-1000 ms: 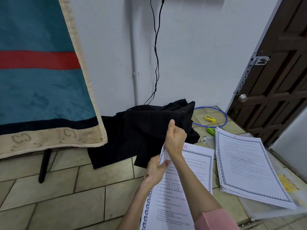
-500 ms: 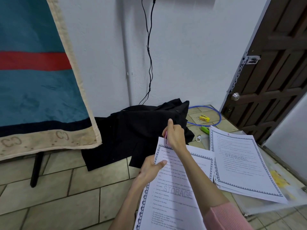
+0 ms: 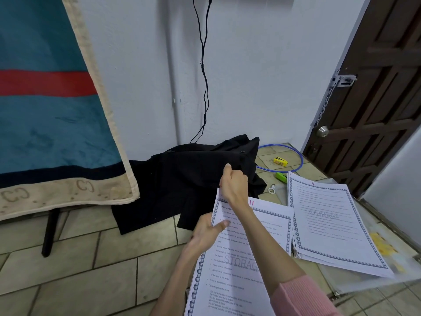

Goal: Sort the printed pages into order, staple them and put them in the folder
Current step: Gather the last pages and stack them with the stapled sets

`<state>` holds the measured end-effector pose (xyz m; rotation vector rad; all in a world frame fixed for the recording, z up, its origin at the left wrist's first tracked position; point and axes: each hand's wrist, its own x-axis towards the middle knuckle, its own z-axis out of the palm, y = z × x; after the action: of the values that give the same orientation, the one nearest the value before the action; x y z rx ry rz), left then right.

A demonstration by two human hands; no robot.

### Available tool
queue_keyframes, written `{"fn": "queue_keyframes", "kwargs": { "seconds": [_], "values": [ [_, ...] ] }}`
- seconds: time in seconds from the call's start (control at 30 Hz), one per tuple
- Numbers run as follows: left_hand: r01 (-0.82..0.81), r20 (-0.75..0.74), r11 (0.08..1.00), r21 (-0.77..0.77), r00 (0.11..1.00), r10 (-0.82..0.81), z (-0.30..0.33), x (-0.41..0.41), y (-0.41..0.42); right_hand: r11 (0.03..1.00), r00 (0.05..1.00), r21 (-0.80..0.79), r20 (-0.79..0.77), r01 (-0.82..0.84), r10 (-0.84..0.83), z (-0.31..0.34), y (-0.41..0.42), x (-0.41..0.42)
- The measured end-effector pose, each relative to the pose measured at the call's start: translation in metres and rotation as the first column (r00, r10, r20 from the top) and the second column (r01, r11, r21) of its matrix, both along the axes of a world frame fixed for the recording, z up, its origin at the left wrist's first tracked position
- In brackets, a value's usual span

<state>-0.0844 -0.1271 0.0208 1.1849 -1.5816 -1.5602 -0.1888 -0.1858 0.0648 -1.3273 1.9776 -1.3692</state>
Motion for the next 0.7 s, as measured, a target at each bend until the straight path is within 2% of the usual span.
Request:
{"fn": "queue_keyframes", "kwargs": {
  "seconds": [0.2, 0.43, 0.7],
  "values": [
    [-0.011, 0.002, 1.0, 0.002, 1.0, 0.011, -0.002, -0.001, 0.002, 0.996, 0.996, -0.01, -0.009, -0.087, 0.087, 0.005, 0.004, 0.003],
    [-0.038, -0.004, 0.999, 0.004, 0.999, 0.038, -0.006, -0.003, 0.003, 0.993, 0.996, -0.084, -0.012, -0.086, 0.085, -0.001, 0.007, 0.006],
    [-0.049, 0.034, 0.998, -0.04, 0.998, 0.051, -0.009, -0.007, 0.001, 0.992, 0.996, -0.092, -0.028, -0.082, 0.08, -0.007, 0.002, 0.001]
  ]
}}
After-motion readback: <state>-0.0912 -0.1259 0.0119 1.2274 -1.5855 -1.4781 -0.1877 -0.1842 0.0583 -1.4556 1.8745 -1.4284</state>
